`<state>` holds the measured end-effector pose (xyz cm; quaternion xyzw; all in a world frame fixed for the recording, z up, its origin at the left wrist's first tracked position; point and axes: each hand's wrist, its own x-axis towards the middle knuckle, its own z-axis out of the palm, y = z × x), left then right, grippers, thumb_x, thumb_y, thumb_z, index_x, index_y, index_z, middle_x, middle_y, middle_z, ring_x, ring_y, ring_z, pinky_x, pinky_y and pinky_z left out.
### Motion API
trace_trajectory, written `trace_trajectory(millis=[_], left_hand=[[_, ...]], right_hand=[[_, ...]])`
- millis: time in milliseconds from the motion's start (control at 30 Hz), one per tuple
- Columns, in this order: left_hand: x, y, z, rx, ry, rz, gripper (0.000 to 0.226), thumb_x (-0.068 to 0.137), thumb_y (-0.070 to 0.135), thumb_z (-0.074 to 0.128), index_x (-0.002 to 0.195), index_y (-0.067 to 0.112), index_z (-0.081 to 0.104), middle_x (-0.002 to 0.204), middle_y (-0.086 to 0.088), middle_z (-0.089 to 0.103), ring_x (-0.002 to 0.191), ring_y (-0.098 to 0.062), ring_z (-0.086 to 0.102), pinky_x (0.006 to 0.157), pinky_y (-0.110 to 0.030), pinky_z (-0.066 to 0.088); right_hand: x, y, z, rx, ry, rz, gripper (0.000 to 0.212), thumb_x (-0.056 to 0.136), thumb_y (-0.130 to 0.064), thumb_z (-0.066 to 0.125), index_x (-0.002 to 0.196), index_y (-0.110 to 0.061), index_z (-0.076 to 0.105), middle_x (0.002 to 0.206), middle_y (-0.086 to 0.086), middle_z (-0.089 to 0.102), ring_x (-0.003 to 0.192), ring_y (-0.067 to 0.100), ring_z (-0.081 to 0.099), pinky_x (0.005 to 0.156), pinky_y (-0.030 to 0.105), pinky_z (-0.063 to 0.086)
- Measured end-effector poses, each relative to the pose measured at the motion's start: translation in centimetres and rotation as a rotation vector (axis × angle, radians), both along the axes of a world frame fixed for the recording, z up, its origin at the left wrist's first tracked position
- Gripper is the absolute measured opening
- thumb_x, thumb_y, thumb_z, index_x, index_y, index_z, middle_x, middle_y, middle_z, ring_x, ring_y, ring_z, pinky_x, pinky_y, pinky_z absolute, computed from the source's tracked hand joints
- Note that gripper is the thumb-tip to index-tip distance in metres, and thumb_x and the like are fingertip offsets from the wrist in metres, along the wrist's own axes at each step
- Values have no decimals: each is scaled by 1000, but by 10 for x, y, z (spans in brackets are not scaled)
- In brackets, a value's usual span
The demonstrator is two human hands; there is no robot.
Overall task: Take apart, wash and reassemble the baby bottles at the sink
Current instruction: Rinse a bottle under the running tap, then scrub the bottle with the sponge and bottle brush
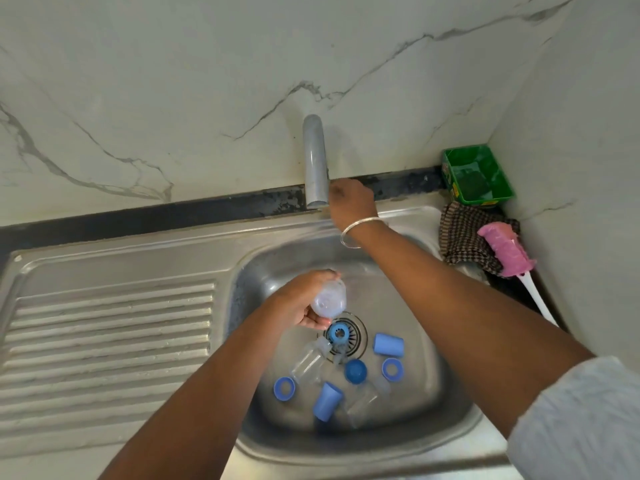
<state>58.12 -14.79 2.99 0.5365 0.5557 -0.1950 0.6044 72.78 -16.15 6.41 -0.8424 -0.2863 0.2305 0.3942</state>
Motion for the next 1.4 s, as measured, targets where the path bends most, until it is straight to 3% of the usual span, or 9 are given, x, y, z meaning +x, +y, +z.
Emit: trace_trajectory(millis=[200, 300, 433, 533, 667, 833, 1033, 1233, 1400], left_hand=[[-6, -23, -7, -258, -100, 318, 38, 97, 43, 57, 112, 8, 54, 92, -23, 66, 75, -32, 67, 77, -44, 57], [-8, -44, -27, -30, 20, 160, 37, 99, 40, 57, 119, 10, 52, 106, -20, 60, 90, -35, 63, 81, -44, 56], [-7, -67, -36, 125, 41, 104, 33, 96, 35, 53, 116, 9, 61, 128, -17, 58, 106, -34, 60, 83, -44, 54], [-5, -82, -26, -48, -17, 297, 26, 89, 39, 60, 97, 14, 61, 104, -12, 64, 86, -29, 62, 68, -37, 51], [6, -97, -25, 82, -208, 243, 49, 87, 56, 67, 84, 7, 67, 76, -8, 66, 60, -22, 59, 59, -27, 43], [13, -116, -15, 104, -379, 308, 52, 92, 56, 59, 96, 5, 58, 86, -12, 68, 73, -28, 64, 61, -28, 47], [6, -129, -4, -2, -416, 424, 50, 93, 54, 57, 113, 9, 62, 96, -6, 69, 90, -29, 66, 76, -35, 50], [-11, -122, 5, -252, -475, 562, 44, 93, 53, 49, 94, 13, 65, 89, -7, 68, 77, -25, 64, 70, -32, 46], [-25, -110, 7, -419, -489, 689, 44, 78, 54, 69, 85, 10, 64, 77, -7, 61, 65, -24, 65, 62, -27, 48]], right_hand=[[-19, -82, -45, 245, 814, -486, 13, 94, -13, 52, 85, -18, 59, 80, 8, 63, 62, 23, 60, 55, 27, 46], [-26, -124, -65, 106, 946, -505, 16, 95, -12, 50, 81, -14, 56, 77, 7, 59, 60, 22, 56, 55, 26, 44], [-20, -167, -69, -8, 323, -398, 11, 85, -27, 59, 83, -21, 68, 84, 4, 71, 75, 20, 65, 74, 32, 53], [-4, -193, -51, 22, -122, -379, 12, 85, -16, 59, 90, -18, 69, 83, 1, 69, 77, 20, 61, 68, 25, 43], [29, -217, -43, -98, -613, -460, 26, 79, -21, 61, 104, -19, 68, 98, 12, 63, 91, 36, 58, 72, 39, 48], [54, -238, -52, -350, -527, -525, 36, 86, -25, 61, 120, -15, 55, 111, 21, 54, 97, 41, 53, 73, 43, 45], [60, -255, -54, -273, -464, -424, 48, 84, -13, 60, 131, -17, 50, 102, 23, 55, 87, 44, 57, 73, 47, 50], [20, -242, -27, -149, -506, -300, 53, 81, -11, 59, 131, -25, 49, 113, 16, 44, 75, 42, 58, 59, 43, 48], [-29, -216, -26, -153, -376, -86, 53, 85, -15, 57, 135, -27, 46, 111, 15, 52, 90, 39, 58, 74, 42, 50]])
